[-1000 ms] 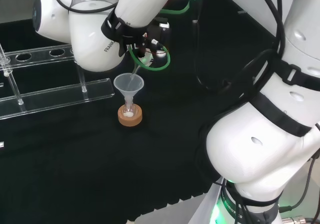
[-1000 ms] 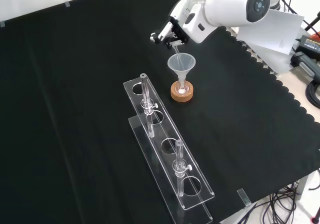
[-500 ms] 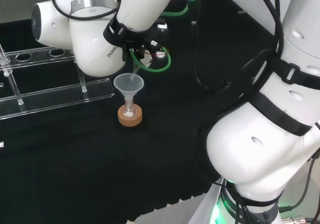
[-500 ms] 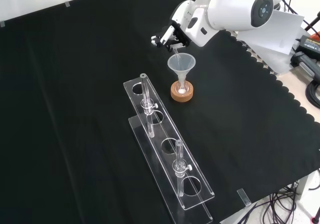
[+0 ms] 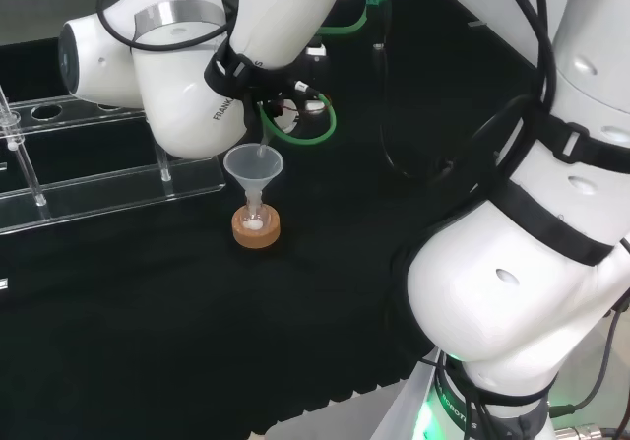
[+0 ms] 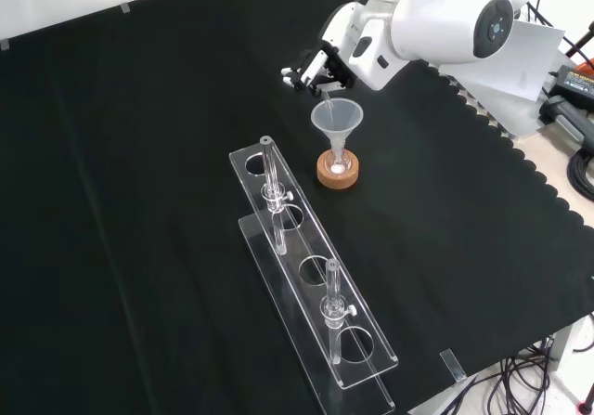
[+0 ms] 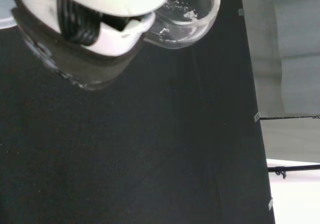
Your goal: Pour all the NaCl from the weighing funnel into the round-bottom flask.
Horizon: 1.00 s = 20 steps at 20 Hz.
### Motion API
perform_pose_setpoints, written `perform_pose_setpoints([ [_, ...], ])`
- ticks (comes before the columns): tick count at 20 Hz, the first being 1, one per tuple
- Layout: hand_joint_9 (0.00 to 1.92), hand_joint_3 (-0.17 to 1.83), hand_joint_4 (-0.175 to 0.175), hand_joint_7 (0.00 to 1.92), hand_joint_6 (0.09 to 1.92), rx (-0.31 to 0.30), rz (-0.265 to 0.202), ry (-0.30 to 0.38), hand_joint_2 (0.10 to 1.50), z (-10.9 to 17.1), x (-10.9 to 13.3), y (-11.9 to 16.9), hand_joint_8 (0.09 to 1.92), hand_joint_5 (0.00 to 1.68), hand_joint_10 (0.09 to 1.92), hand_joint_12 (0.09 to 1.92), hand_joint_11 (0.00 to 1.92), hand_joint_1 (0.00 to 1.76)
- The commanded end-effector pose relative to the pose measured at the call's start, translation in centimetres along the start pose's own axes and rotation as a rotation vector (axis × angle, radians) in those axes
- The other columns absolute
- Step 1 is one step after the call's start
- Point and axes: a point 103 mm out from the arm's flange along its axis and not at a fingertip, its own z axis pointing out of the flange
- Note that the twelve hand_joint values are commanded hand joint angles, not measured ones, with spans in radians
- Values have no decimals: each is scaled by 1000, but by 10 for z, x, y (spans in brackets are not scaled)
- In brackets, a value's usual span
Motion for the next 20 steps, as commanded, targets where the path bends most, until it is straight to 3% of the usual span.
perform_pose_setpoints([
  [1, 1142, 573, 175, 1764, 215, -3, -3, -30, 643, -7, 1, 2, 87, 1485, 152, 1523, 84, 1139],
  [6, 1142, 573, 175, 1763, 221, -11, 4, -70, 643, -7, 1, 5, 87, 1482, 152, 1524, 83, 1138],
  [20, 1142, 572, 175, 1760, 238, -40, -3, -101, 645, -4, -5, 3, 87, 1474, 151, 1523, 80, 1137],
])
